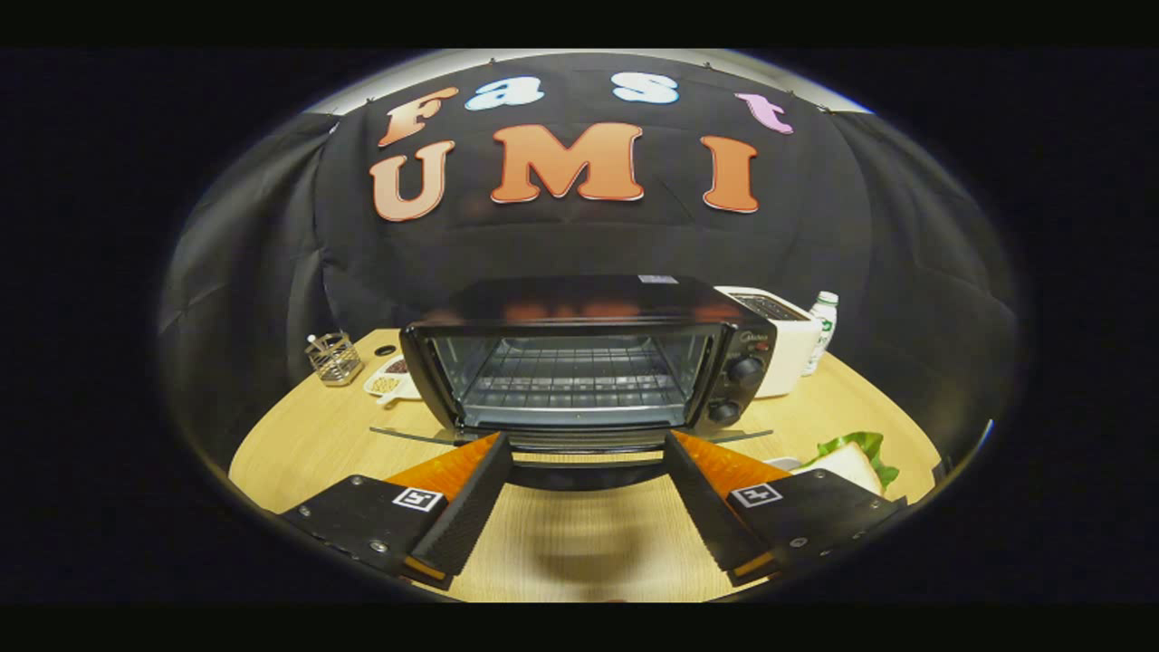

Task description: Open the toaster oven, put the food inside, and close the toaster oven door.

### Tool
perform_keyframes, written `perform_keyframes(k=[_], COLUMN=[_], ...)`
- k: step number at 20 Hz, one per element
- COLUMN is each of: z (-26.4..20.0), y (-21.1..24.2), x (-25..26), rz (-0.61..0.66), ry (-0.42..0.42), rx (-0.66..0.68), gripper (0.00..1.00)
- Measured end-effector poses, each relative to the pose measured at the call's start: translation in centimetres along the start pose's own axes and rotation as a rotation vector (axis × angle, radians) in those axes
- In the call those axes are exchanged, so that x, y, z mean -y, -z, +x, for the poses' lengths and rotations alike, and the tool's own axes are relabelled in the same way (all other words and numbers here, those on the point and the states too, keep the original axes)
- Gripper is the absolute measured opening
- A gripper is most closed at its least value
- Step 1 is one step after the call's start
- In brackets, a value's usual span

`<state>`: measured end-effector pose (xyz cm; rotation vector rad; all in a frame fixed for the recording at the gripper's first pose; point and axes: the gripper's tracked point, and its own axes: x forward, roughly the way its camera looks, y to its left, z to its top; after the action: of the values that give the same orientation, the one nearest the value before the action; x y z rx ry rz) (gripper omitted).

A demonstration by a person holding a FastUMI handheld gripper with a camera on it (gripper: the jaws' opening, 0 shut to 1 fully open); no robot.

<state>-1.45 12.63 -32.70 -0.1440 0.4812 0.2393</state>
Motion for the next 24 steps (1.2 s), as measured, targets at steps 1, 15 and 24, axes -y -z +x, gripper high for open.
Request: perform_keyframes(k=[1, 15, 24], z=[-0.3, -0.7, 0.3], y=[0.8, 9.1, 12.1], x=[-0.1, 0.2, 0.7], rz=[0.002, -0.041, -0.015], ry=[0.0, 0.0, 0.0], rx=[-0.008, -0.083, -0.14], gripper=[1.0, 0.98, 0.99])
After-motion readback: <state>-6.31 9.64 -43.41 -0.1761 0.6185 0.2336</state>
